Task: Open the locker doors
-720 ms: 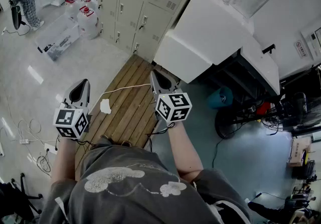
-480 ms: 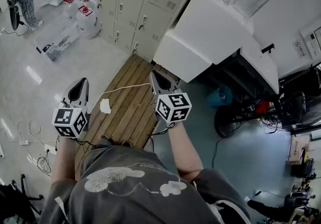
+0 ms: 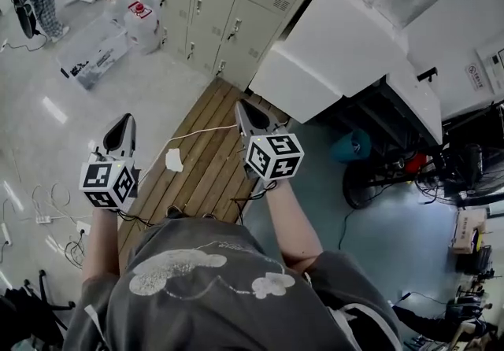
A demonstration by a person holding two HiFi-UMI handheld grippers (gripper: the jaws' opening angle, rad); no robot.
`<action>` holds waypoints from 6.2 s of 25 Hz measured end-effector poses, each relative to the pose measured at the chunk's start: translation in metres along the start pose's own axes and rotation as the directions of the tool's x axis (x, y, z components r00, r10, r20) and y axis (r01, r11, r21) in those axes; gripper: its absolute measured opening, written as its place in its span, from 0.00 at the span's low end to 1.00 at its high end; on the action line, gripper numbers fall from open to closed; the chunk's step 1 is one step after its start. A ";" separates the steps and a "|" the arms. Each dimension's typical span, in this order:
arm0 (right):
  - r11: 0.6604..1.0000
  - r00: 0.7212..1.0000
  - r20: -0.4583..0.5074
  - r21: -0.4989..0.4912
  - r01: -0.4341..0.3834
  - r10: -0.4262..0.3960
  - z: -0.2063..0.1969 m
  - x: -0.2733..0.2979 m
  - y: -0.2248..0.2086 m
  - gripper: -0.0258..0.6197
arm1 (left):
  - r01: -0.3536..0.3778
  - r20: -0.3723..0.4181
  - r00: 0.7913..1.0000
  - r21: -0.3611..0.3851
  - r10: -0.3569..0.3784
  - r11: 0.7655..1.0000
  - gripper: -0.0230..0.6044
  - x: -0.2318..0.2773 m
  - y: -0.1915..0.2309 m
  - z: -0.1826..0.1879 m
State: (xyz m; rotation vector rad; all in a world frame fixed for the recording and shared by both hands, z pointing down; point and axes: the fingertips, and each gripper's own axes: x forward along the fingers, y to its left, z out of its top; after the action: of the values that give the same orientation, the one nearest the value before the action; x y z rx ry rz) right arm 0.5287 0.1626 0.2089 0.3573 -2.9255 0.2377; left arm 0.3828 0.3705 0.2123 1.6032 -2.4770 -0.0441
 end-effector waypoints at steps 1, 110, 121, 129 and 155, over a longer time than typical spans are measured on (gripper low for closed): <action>1.000 1.000 0.012 -0.005 0.001 -0.001 0.005 0.005 0.003 0.09 | -0.004 0.014 1.000 0.001 0.004 1.000 0.05 -0.001 0.008 0.006; 0.758 0.702 0.351 0.034 0.651 -0.619 0.172 0.595 -0.459 0.52 | 0.571 0.047 0.806 0.201 -0.590 0.796 0.05 0.824 0.231 0.069; 0.713 0.637 0.372 0.110 0.692 -0.675 0.173 0.589 -0.474 0.39 | 0.569 0.043 0.810 0.181 -0.585 0.802 0.05 0.834 0.228 0.063; 0.661 0.580 0.367 0.146 0.736 -0.727 0.169 0.577 -0.456 0.39 | 0.608 0.044 0.783 0.155 -0.620 0.779 0.05 0.827 0.225 0.054; 0.551 0.500 0.287 0.135 0.823 -0.817 0.142 0.490 -0.386 0.28 | 0.795 -0.042 0.597 0.167 -0.801 0.584 0.05 0.767 0.194 0.037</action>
State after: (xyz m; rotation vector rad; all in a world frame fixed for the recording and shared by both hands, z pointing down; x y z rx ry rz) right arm 0.1351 -0.3422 0.2223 1.8770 -2.6153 -0.0103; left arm -0.1024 -0.2476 0.3109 2.6850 -1.5669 0.0136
